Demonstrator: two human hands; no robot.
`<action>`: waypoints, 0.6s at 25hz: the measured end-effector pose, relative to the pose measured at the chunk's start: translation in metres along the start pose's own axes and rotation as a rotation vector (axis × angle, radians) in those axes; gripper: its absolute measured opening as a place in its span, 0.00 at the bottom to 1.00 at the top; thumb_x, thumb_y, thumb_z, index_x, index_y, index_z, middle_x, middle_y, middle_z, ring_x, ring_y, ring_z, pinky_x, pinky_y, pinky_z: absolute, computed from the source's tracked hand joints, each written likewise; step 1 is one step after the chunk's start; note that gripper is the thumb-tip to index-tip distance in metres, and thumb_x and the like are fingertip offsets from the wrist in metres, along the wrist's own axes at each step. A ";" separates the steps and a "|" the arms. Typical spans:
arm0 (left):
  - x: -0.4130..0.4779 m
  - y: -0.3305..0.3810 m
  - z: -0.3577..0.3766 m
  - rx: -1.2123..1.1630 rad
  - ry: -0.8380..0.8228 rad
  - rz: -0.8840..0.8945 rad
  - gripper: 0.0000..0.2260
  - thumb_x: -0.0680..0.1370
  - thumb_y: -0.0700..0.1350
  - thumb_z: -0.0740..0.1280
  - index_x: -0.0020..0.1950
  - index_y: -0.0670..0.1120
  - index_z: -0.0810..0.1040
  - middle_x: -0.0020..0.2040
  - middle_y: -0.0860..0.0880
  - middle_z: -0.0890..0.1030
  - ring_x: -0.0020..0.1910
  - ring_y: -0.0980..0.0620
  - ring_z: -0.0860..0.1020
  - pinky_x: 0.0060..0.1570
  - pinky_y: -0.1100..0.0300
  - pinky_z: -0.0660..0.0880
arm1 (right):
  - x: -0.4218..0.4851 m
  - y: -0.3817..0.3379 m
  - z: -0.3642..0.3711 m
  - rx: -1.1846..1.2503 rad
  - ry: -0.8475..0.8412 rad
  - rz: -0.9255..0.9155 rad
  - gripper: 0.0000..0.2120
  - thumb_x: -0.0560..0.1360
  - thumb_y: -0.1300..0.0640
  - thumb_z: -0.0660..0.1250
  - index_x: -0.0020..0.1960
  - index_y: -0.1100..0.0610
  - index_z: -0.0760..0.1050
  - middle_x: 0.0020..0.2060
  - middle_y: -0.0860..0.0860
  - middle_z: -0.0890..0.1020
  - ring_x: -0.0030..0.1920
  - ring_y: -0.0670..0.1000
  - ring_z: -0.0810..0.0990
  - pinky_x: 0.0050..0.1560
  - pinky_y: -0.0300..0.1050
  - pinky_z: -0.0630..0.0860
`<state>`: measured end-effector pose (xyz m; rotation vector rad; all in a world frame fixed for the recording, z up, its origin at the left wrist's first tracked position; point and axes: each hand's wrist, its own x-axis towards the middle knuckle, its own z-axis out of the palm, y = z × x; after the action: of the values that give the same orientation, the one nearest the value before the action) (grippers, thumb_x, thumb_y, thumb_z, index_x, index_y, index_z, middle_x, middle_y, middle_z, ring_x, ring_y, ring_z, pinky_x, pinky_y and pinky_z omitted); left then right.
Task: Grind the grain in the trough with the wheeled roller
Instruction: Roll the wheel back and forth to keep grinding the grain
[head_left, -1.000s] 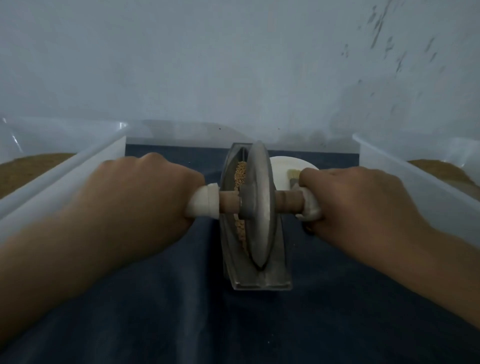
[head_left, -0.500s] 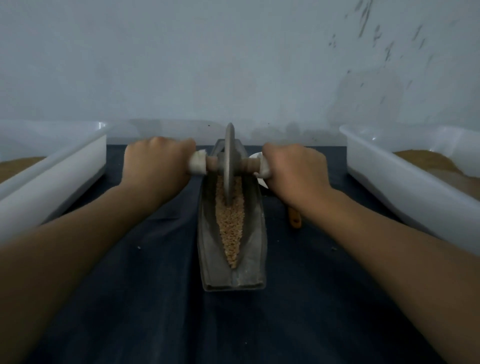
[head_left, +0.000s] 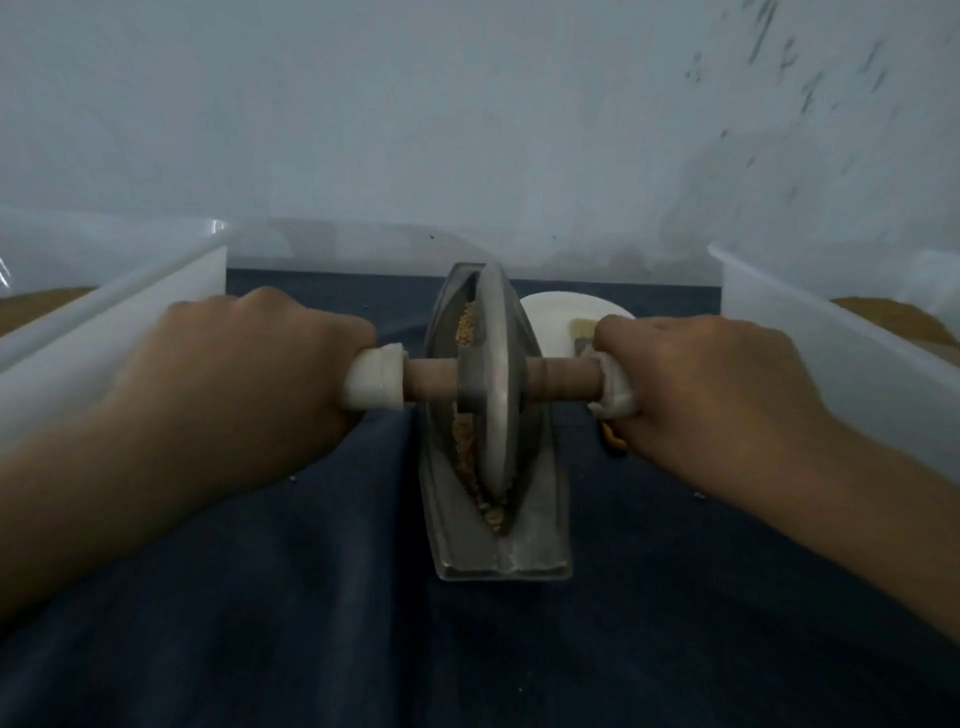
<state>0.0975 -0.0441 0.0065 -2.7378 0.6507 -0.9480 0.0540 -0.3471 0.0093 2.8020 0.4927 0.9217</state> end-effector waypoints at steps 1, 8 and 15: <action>0.008 0.001 0.012 0.040 0.004 -0.015 0.08 0.68 0.59 0.65 0.35 0.57 0.71 0.27 0.55 0.66 0.24 0.50 0.64 0.27 0.61 0.65 | 0.007 0.001 0.011 -0.041 0.017 0.010 0.13 0.70 0.42 0.58 0.40 0.52 0.71 0.30 0.48 0.75 0.28 0.57 0.74 0.27 0.40 0.60; 0.081 -0.001 0.075 -0.100 -0.196 -0.212 0.03 0.74 0.50 0.66 0.41 0.54 0.74 0.36 0.52 0.74 0.34 0.48 0.73 0.32 0.57 0.67 | 0.103 0.005 0.062 -0.200 -0.114 0.134 0.05 0.75 0.56 0.68 0.43 0.50 0.73 0.32 0.50 0.67 0.35 0.56 0.71 0.30 0.42 0.56; 0.041 0.018 0.023 0.013 -0.094 -0.088 0.09 0.75 0.51 0.65 0.41 0.55 0.64 0.32 0.54 0.61 0.31 0.48 0.63 0.32 0.55 0.63 | 0.058 -0.010 0.027 0.019 -0.239 0.019 0.12 0.73 0.56 0.69 0.52 0.47 0.70 0.38 0.47 0.70 0.36 0.50 0.71 0.32 0.44 0.62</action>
<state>0.1338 -0.0782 0.0057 -2.8007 0.5098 -0.8315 0.1117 -0.3179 0.0172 2.8857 0.4424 0.5759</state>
